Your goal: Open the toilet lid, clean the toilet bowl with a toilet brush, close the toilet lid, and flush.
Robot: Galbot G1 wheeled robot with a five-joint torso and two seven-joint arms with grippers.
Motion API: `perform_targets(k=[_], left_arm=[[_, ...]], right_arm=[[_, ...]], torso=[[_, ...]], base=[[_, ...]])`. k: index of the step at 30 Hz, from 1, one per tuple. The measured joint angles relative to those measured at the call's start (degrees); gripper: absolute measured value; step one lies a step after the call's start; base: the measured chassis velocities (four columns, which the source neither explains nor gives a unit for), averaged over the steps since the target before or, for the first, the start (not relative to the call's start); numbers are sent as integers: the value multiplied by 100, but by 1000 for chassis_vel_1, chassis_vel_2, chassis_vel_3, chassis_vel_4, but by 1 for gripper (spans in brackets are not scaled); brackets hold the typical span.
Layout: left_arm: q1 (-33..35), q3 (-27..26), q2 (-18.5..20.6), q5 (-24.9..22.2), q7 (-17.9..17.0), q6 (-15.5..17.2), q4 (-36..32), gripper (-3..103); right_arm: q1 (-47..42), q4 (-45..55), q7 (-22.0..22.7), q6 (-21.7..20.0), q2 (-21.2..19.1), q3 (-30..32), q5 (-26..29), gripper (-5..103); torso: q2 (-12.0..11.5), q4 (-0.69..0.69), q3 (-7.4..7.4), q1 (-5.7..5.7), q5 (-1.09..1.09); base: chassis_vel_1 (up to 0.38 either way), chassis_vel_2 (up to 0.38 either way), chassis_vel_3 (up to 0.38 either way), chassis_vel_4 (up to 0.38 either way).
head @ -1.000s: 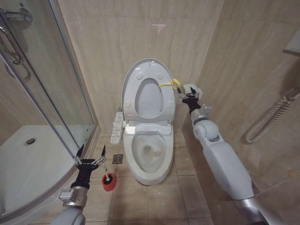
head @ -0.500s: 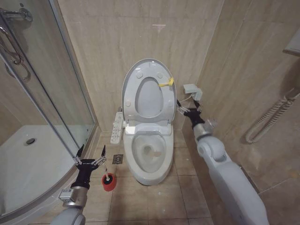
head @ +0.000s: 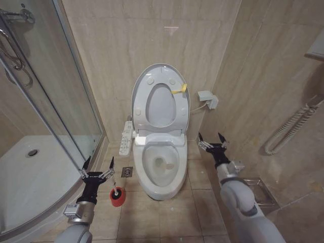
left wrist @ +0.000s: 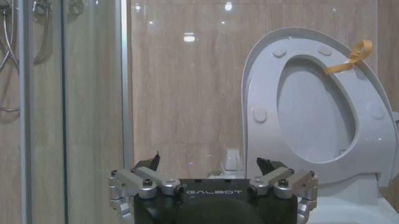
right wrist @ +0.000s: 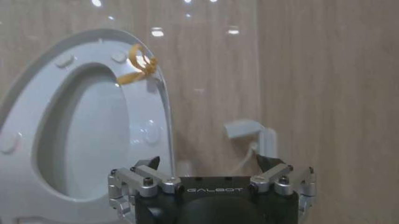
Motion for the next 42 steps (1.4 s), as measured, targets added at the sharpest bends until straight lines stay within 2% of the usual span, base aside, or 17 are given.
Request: perform_targets(k=[12, 20, 25, 42], left_arm=[[0, 0, 0, 0, 0, 0, 0, 100], [0, 0, 0, 0, 0, 0, 0, 100], [0, 0, 0, 0, 0, 0, 0, 100], [1, 0, 0, 0, 0, 0, 0, 100]], right_arm=[[-781, 222, -124, 357, 760, 201, -393, 100], [-1028, 310, -454, 485, 1125, 194, -666, 100], [-1040, 323, -431, 452, 1215, 154, -819, 100], [-1027, 324, -405, 420, 1209, 141, -832, 100]], torso=[[0, -1, 0, 0, 0], [-1, -1, 0, 0, 0], [-1, -1, 0, 0, -1], [0, -1, 0, 0, 0]], base=[[0, 0, 0, 0], [0, 0, 0, 0], [0, 0, 0, 0], [0, 0, 0, 0]])
